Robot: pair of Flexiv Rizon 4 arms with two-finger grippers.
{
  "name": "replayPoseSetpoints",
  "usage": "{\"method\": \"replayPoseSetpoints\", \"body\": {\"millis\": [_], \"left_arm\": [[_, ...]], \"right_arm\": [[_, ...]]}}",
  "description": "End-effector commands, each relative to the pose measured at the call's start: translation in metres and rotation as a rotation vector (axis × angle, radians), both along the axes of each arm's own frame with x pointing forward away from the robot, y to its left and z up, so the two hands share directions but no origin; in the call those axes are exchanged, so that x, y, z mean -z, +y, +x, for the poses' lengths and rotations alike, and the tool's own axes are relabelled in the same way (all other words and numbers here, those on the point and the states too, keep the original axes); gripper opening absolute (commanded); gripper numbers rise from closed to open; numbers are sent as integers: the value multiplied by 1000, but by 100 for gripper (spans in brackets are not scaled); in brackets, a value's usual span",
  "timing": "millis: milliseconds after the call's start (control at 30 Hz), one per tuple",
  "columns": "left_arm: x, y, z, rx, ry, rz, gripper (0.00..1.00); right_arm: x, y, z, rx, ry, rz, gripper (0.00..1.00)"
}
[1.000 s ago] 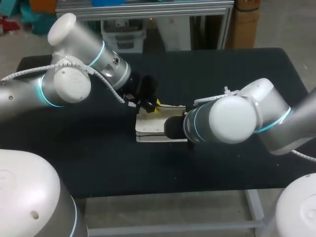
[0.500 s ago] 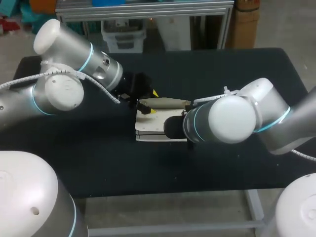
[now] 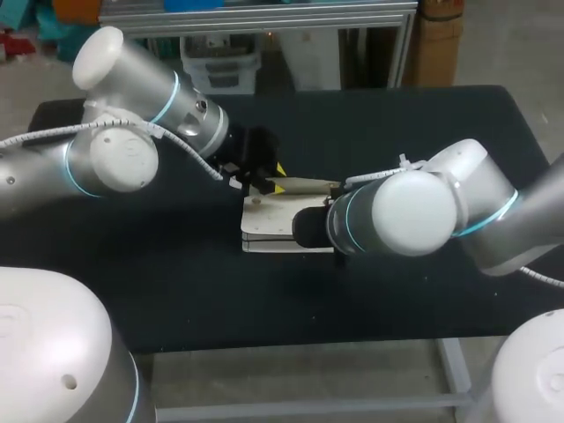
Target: Pick up the bag, open it, inspect its contents, close it, and place it on the opposite side
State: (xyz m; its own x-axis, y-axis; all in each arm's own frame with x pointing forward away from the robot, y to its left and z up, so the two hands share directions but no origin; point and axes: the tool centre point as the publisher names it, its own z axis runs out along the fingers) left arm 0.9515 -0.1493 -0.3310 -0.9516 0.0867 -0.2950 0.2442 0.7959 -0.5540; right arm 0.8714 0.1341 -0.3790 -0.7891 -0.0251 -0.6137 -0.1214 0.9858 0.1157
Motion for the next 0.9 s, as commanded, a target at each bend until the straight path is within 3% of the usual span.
{"method": "replayPoseSetpoints", "body": {"millis": [33,233,300,600,900], "left_arm": [[-2,2,0,-11,0,4,32],[-3,3,0,-16,0,10,15],[-3,3,0,-17,0,15,0],[-1,4,-8,9,-4,45,0],[16,-2,-36,98,15,95,0]], "right_arm": [[5,-1,-2,5,-82,16,0],[5,-1,-2,5,-82,16,0],[5,-1,-2,5,-82,16,0],[5,-1,-2,5,-82,16,0],[5,-1,-2,5,-82,16,0]]}}
